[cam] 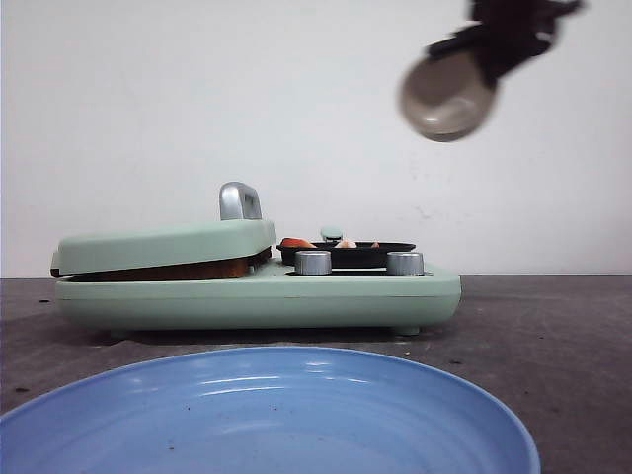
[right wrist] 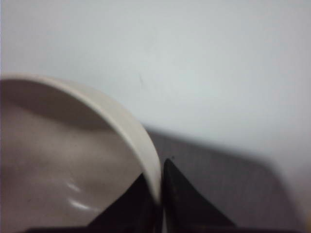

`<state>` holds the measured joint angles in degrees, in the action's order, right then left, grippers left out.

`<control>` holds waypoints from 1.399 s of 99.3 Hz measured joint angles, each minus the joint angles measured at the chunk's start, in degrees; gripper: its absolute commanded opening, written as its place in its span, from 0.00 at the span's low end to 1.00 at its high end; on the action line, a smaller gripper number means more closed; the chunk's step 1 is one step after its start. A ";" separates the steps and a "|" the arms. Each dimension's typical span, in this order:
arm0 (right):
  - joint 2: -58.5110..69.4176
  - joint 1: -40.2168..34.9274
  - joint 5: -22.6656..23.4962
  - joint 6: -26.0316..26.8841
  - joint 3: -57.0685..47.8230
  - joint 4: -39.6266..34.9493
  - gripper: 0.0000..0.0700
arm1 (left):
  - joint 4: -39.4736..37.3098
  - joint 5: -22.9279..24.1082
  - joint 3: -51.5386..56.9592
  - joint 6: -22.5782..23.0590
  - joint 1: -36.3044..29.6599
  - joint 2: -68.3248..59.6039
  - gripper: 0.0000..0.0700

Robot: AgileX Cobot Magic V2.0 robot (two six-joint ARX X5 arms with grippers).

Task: Make breakfast with bread and shrimp
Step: 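Carry the empty bowl back and set it down on the table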

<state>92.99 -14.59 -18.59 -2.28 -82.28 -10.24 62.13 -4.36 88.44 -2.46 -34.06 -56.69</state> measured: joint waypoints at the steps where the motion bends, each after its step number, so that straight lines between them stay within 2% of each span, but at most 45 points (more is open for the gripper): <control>1: -0.07 0.66 0.85 1.05 -0.09 -1.05 0.01 | -0.09 0.00 0.00 0.00 0.00 0.00 0.00; 11: 0.00 7.56 9.49 10.10 -0.20 -12.31 0.01 | -0.79 0.00 0.00 0.02 0.00 0.00 0.00; 19: 0.57 12.33 14.34 13.75 0.83 -19.28 0.01 | -0.94 0.00 0.00 0.02 0.00 -0.04 0.00; 27: 0.68 15.85 17.73 15.54 3.04 -22.12 0.01 | -1.05 0.00 0.00 0.00 0.00 -0.07 0.00; 39: 0.68 18.86 23.63 16.52 6.91 -22.29 0.01 | -1.25 0.00 0.00 0.00 0.00 -0.07 0.00; 61: 0.70 20.59 24.90 16.72 16.35 -20.98 0.01 | -1.77 0.00 0.00 0.00 0.00 -0.07 0.00; 76: 0.72 21.07 26.10 16.70 18.86 -20.55 0.02 | -1.75 0.00 0.00 0.00 0.00 -0.07 0.00; 81: 0.81 21.09 26.08 16.70 18.95 -20.72 0.13 | -1.68 0.00 0.00 0.02 0.00 -0.07 0.00; 91: 0.85 21.09 26.12 16.70 18.95 -20.72 0.55 | -1.31 0.00 0.00 0.02 0.00 -0.07 0.00; 94: 0.85 21.09 26.16 16.70 18.95 -20.72 0.62 | -1.16 0.00 0.00 0.02 0.00 -0.07 0.00; 99: 0.87 21.09 26.82 16.68 18.95 -20.72 0.66 | -0.83 0.00 0.00 0.02 0.00 -0.09 0.00; 113: 0.81 21.09 29.68 16.59 18.95 -20.96 0.63 | 0.28 0.00 0.00 0.02 0.00 -0.15 0.00; 116: 0.66 21.09 29.90 16.33 18.95 -21.27 0.52 | 0.52 0.11 -0.02 0.02 0.00 -0.15 0.00; 123: -0.85 21.07 29.81 15.30 19.12 -21.79 0.09 | 0.50 0.81 -0.13 0.00 0.00 -0.15 0.00; 125: -1.64 21.07 29.59 14.91 19.21 -21.79 0.00 | 0.46 1.22 -0.13 0.02 0.00 -0.15 0.00; 139: -10.71 20.39 29.09 12.98 19.28 -18.82 0.01 | -0.26 3.87 -0.74 -0.04 0.00 0.04 0.00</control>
<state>82.28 5.80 10.50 10.70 -63.00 -29.06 61.87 -0.49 87.70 -2.50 -34.06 -56.64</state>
